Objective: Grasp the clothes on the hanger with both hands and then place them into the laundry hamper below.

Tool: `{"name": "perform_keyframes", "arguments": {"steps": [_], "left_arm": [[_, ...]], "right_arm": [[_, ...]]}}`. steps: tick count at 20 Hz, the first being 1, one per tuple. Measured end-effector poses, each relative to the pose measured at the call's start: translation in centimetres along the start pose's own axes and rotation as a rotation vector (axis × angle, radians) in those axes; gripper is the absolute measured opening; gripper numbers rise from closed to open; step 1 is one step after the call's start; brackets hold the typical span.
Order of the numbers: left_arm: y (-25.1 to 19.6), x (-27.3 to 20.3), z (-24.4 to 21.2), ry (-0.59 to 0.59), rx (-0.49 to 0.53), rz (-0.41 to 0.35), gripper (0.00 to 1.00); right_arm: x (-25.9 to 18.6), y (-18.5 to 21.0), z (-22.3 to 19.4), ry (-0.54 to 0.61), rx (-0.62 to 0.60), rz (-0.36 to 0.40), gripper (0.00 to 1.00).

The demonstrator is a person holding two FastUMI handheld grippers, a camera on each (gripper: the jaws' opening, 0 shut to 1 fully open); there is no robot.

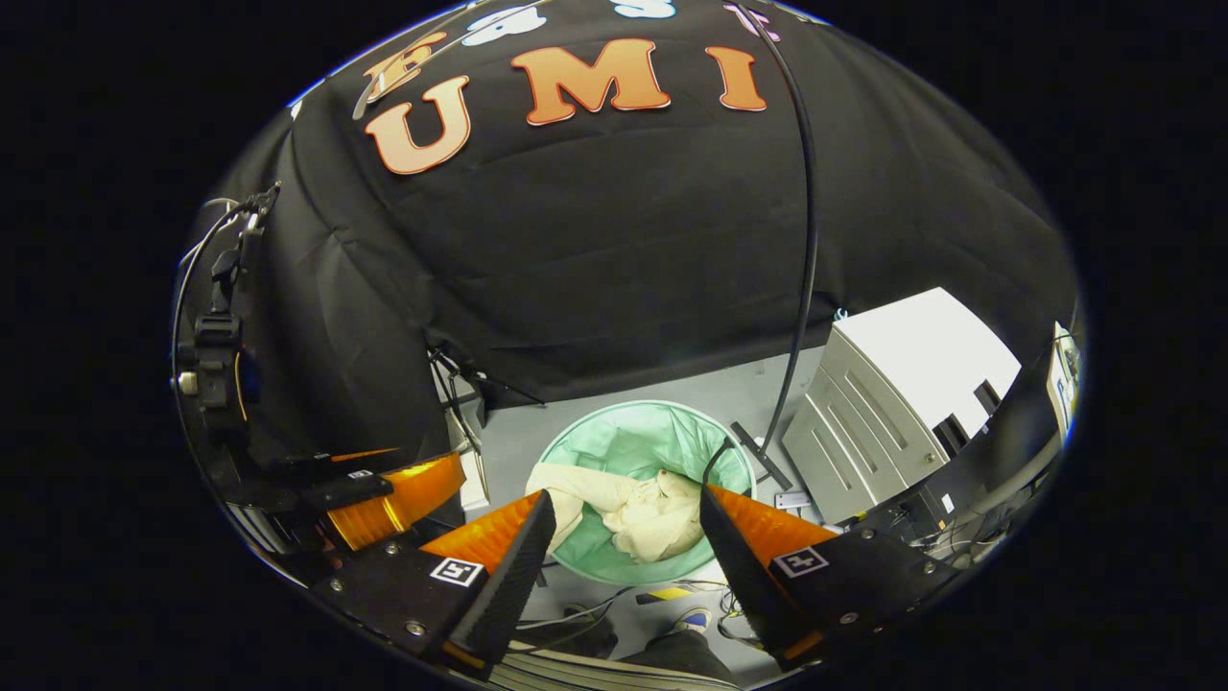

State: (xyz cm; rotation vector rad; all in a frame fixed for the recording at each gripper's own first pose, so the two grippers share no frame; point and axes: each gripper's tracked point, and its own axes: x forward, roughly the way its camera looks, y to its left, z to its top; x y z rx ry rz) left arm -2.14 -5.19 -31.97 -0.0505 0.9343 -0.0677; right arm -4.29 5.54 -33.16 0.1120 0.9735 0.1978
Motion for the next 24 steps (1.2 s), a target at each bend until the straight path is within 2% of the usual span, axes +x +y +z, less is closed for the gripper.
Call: {"name": "perform_keyframes", "arguments": {"steps": [7, 8, 9, 12, 15, 20, 21, 24], "left_arm": [[-0.4, -2.4, 0.2, -0.064, -0.002, -0.029, 0.93], [-0.4, -3.1, 0.7, -0.090, 0.004, -0.032, 0.98], [-0.4, -3.7, 1.2, -0.117, 0.010, -0.030, 0.93], [0.2, -6.3, 4.2, -0.222, 0.023, -0.011, 0.93], [0.8, -8.7, 8.0, -0.333, 0.006, 0.014, 0.93], [2.2, -13.1, 15.2, -0.526, 0.002, 0.048, 0.93], [2.3, -14.1, 16.1, -0.556, 0.003, 0.053, 0.98], [2.7, -16.7, 19.0, -0.648, -0.027, 0.061, 0.98]], "right_arm": [[-1.4, -0.1, -0.4, -0.010, -0.020, -0.021, 0.94], [-1.9, 0.1, 0.3, -0.036, -0.019, -0.018, 0.94], [-2.5, 0.2, 1.1, -0.064, -0.021, -0.019, 0.94], [-4.8, 0.2, 4.1, -0.172, -0.046, -0.028, 0.94], [-6.8, 0.2, 5.9, -0.206, -0.074, -0.039, 0.94], [-10.7, 0.7, 12.1, -0.358, -0.104, -0.044, 0.94], [-11.5, 0.7, 13.4, -0.389, -0.107, -0.044, 0.94], [-14.8, -0.2, 18.1, -0.519, -0.137, -0.064, 0.94]]}}
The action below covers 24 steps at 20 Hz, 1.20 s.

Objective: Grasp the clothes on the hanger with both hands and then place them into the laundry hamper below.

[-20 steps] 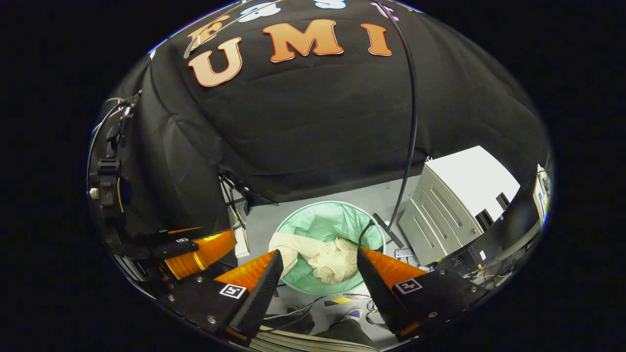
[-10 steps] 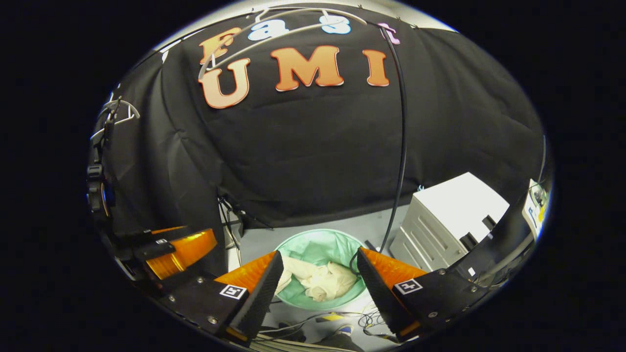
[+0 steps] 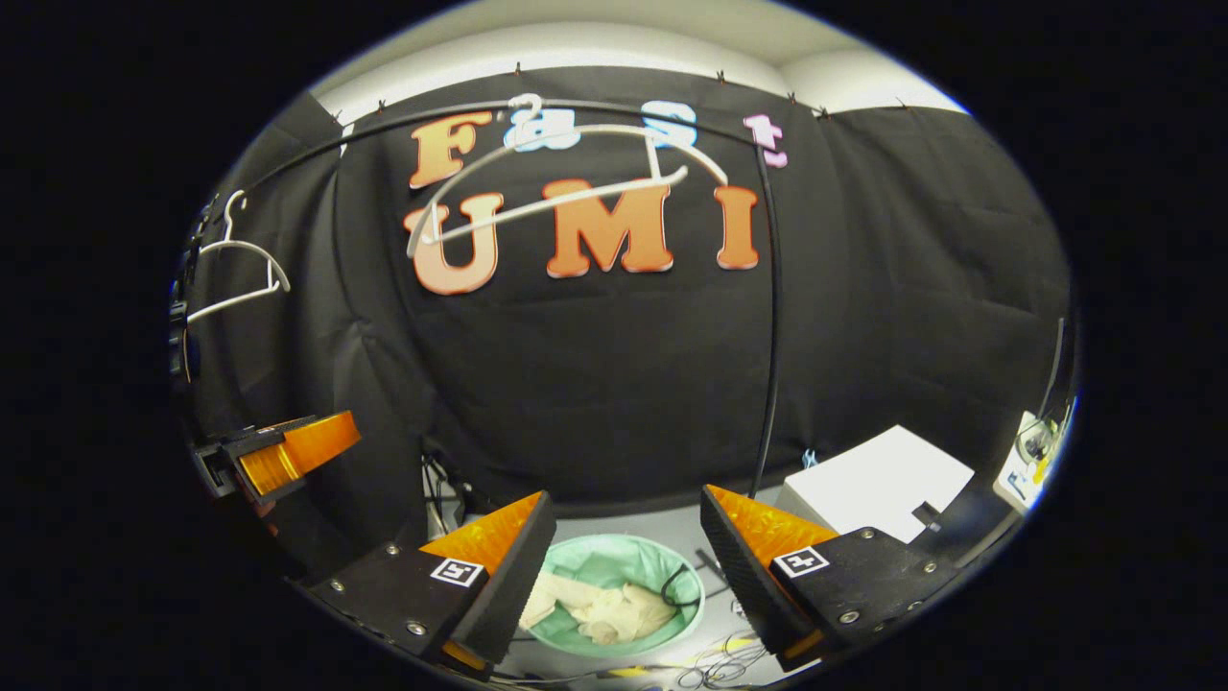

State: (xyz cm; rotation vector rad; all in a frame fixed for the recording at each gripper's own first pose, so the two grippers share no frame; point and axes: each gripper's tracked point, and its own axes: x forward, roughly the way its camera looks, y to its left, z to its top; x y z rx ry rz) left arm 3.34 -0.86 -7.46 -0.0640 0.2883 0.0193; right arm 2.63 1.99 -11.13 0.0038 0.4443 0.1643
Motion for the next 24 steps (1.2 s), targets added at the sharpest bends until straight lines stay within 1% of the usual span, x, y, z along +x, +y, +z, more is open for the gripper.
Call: {"name": "perform_keyframes", "arguments": {"steps": [1, 2, 3, 5, 6, 8, 10, 11, 15, 20, 21, 23, 24], "left_arm": [[0.3, -0.3, 1.0, -0.029, -0.006, 0.009, 0.98], [0.5, -0.7, 2.1, -0.064, -0.006, 0.018, 0.87], [0.7, -0.9, 3.2, -0.102, -0.002, 0.027, 0.87], [1.4, -1.6, 5.6, -0.158, 0.017, 0.042, 0.98], [1.5, -1.9, 6.5, -0.183, 0.021, 0.047, 0.98], [1.8, -2.4, 7.6, -0.235, 0.020, 0.064, 0.92], [2.9, -2.7, 8.5, -0.292, 0.019, 0.103, 0.92], [2.9, -2.7, 8.7, -0.311, 0.021, 0.109, 0.92], [2.9, -3.3, 8.7, -0.342, 0.016, 0.106, 0.92], [3.3, -4.0, 9.7, -0.380, 0.033, 0.106, 0.93], [3.3, -4.1, 10.0, -0.387, 0.029, 0.102, 0.87], [3.5, -4.4, 10.4, -0.407, 0.021, 0.103, 0.99], [3.8, -4.5, 10.5, -0.413, 0.020, 0.111, 1.00]], "right_arm": [[-0.4, -0.5, 1.7, -0.047, -0.016, -0.011, 0.94], [-1.1, -0.3, 3.4, -0.096, -0.031, -0.019, 0.94], [-1.6, -0.5, 5.0, -0.149, -0.045, -0.022, 0.94], [-2.7, -1.4, 8.5, -0.254, -0.064, -0.039, 0.94], [-3.2, -1.7, 9.9, -0.289, -0.067, -0.059, 0.93], [-3.5, -2.5, 11.6, -0.321, -0.061, -0.091, 0.93], [-3.8, -2.5, 12.0, -0.345, -0.045, -0.097, 0.94], [-4.0, -2.6, 12.1, -0.360, -0.041, -0.099, 0.94], [-4.6, -3.1, 12.0, -0.389, -0.040, -0.110, 0.94], [-5.5, -3.8, 13.0, -0.442, -0.048, -0.138, 0.94], [-5.8, -3.9, 13.3, -0.452, -0.053, -0.141, 0.94], [-6.2, -4.1, 13.9, -0.479, -0.065, -0.153, 0.94], [-6.4, -4.2, 14.2, -0.489, -0.069, -0.158, 0.94]]}}
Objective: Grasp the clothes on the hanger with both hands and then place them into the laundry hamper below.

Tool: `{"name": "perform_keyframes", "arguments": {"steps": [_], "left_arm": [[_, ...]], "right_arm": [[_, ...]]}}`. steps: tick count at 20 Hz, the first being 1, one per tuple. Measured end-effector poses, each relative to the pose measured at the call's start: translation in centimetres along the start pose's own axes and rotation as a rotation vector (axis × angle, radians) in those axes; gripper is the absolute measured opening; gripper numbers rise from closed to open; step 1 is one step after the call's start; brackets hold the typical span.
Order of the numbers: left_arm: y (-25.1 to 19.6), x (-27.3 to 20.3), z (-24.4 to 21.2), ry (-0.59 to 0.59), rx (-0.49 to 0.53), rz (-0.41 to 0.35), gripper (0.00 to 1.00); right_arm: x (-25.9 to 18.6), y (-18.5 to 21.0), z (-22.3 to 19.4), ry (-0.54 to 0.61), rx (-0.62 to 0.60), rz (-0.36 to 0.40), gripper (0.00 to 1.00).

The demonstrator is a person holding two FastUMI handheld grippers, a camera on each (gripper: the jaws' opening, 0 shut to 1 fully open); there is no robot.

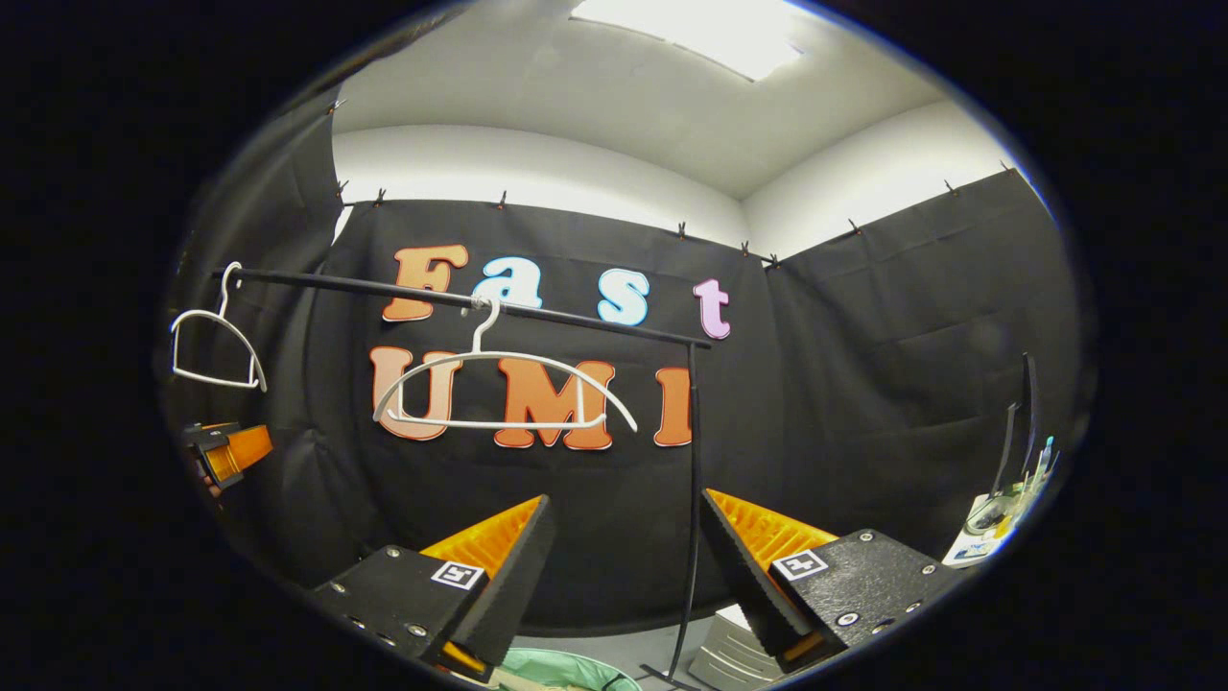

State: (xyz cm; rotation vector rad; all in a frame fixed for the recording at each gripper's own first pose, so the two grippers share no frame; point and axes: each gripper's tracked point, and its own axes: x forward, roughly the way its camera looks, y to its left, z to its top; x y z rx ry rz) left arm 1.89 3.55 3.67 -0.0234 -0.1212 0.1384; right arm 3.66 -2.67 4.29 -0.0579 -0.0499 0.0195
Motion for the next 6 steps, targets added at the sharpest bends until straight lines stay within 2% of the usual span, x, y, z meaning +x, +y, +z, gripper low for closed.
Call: {"name": "perform_keyframes", "arguments": {"steps": [2, 4, 6], "left_arm": [[0.13, -0.03, -0.02, 0.003, 0.000, 0.004, 0.97], [0.10, -0.08, -0.06, 0.008, -0.008, 0.002, 1.00], [0.31, -0.21, -0.06, 0.012, -0.010, 0.010, 0.96]], "right_arm": [[-0.11, -0.10, 0.28, -0.011, 0.000, -0.002, 0.94], [-0.03, -0.08, 0.35, -0.008, 0.010, 0.001, 0.93], [-0.06, -0.12, 0.13, 0.000, 0.020, 0.002, 0.93]]}}
